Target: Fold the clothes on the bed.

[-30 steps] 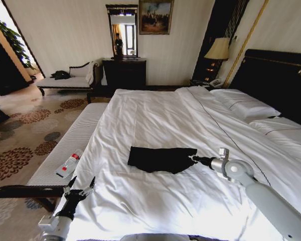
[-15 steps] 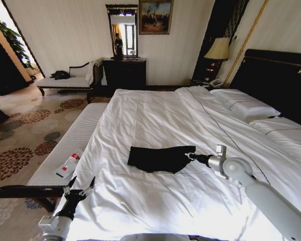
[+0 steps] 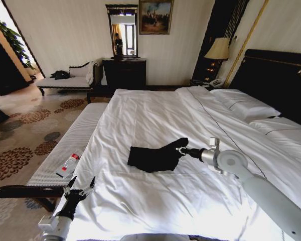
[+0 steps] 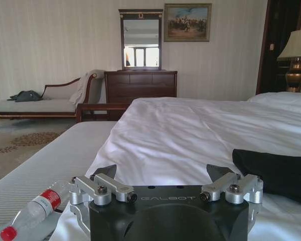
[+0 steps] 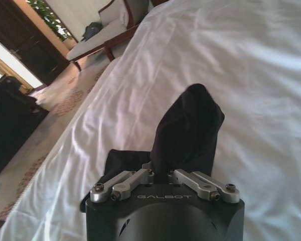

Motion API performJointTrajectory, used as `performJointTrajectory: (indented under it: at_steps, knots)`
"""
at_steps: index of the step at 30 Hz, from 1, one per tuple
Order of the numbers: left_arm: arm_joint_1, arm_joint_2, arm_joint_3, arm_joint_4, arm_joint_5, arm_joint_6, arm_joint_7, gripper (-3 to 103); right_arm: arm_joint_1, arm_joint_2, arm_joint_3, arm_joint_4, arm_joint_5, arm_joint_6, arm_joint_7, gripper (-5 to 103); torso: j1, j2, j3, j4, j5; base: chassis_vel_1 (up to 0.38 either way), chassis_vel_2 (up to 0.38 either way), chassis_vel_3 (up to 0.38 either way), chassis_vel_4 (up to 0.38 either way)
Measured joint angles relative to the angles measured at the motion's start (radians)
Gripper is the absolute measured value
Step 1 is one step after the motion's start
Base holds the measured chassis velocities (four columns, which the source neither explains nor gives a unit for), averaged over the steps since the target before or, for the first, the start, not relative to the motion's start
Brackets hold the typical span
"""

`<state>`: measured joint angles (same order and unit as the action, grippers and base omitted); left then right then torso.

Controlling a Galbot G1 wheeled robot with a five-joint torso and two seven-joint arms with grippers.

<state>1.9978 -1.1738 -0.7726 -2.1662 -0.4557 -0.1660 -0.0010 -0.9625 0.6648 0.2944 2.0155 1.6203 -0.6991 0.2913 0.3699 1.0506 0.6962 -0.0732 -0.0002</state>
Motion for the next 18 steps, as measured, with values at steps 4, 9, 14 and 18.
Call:
performJointTrajectory:
  at_steps: [4, 9, 14, 18]
  knots:
    - [0.0, 0.0, 0.0, 0.0, 0.0, 0.0, 0.0, 100, 0.032, 0.025, -0.058, 0.003, 0.004, -0.002, 0.003, 4, 0.0, 0.0, 0.0, 0.0, 0.0001, 0.0, 0.0, 0.0, 0.0]
    - [0.0, 0.0, 0.0, 0.0, 0.0, 0.0, 0.0, 100, 0.103, 0.078, -0.153, -0.024, -0.013, -0.005, 0.008, 4, 0.0, 0.0, 0.0, -0.0001, 0.0001, 0.0, 0.0, 0.0, 0.0]
    - [0.0, 0.0, 0.0, 0.0, 0.0, 0.0, 0.0, 100, 0.24, 0.123, -0.276, -0.056, 0.0, -0.009, 0.022, 4, 0.0, 0.0, 0.0, 0.0002, -0.0002, 0.0, 0.0, 0.0, 0.0]
    - [0.0, 0.0, 0.0, 0.0, 0.0, 0.0, 0.0, 100, 0.304, 0.172, -0.343, -0.103, 0.003, -0.01, 0.035, 4, 0.0, 0.0, 0.0, 0.0, 0.0, 0.0, 0.0, 0.0, 0.0]
